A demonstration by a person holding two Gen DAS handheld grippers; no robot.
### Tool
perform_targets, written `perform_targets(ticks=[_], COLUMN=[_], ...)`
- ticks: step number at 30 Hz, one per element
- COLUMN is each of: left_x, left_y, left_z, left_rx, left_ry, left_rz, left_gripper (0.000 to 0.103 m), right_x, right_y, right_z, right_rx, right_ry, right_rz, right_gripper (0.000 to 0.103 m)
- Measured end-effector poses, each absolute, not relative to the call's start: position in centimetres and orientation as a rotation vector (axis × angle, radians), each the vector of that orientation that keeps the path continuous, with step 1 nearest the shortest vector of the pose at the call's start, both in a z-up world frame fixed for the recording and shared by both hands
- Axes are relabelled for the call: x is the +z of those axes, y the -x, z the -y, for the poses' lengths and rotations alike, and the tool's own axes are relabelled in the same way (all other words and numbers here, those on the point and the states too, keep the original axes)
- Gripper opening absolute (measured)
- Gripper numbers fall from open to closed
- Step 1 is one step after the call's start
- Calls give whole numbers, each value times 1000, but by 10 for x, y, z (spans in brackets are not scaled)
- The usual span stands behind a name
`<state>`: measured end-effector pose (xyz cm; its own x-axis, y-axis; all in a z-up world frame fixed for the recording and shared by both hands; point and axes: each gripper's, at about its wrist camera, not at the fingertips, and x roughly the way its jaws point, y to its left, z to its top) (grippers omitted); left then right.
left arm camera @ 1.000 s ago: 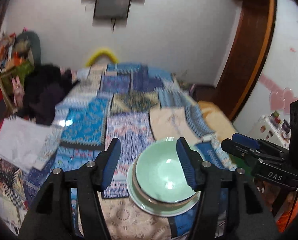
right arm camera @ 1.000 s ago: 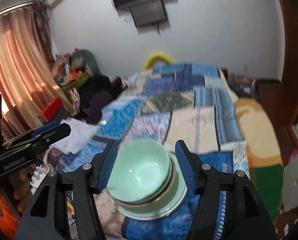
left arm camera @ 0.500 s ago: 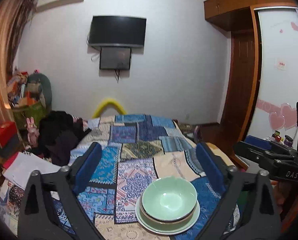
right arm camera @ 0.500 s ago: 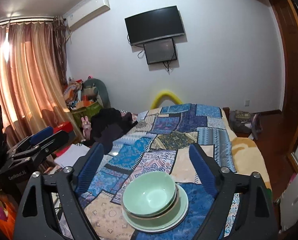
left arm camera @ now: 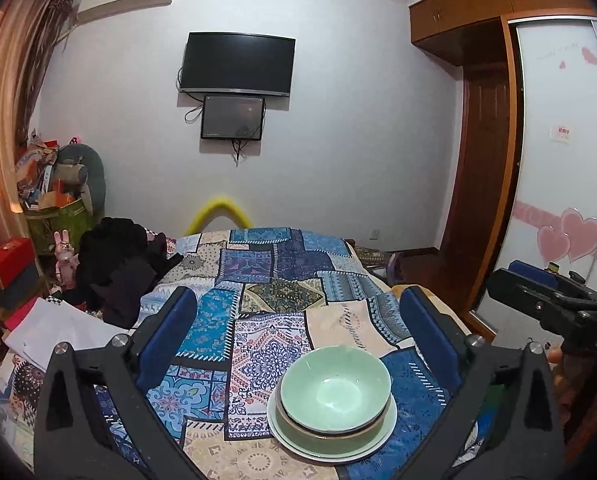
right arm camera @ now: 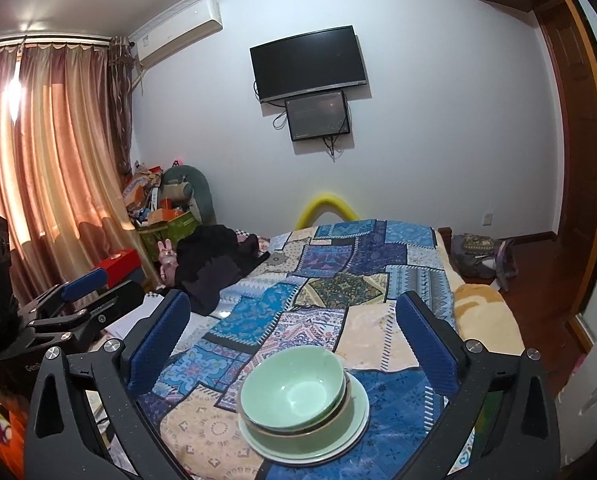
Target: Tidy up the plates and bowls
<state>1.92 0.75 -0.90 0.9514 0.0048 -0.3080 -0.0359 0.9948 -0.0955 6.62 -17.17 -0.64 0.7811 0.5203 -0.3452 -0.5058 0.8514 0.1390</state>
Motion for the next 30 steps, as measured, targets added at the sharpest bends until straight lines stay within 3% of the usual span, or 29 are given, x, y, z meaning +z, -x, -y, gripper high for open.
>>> perform_targets(ticks=[30], left_x=[-15], left_y=[-20], left_z=[-8], left_rx=[-2], left_ry=[120], left_rz=[-332], left_gripper=[103], right_x=[-10], right_y=[-62], right_z=[171], right_rx=[559], right_ry=[-39], right_rz=[-382], right_gripper=[103])
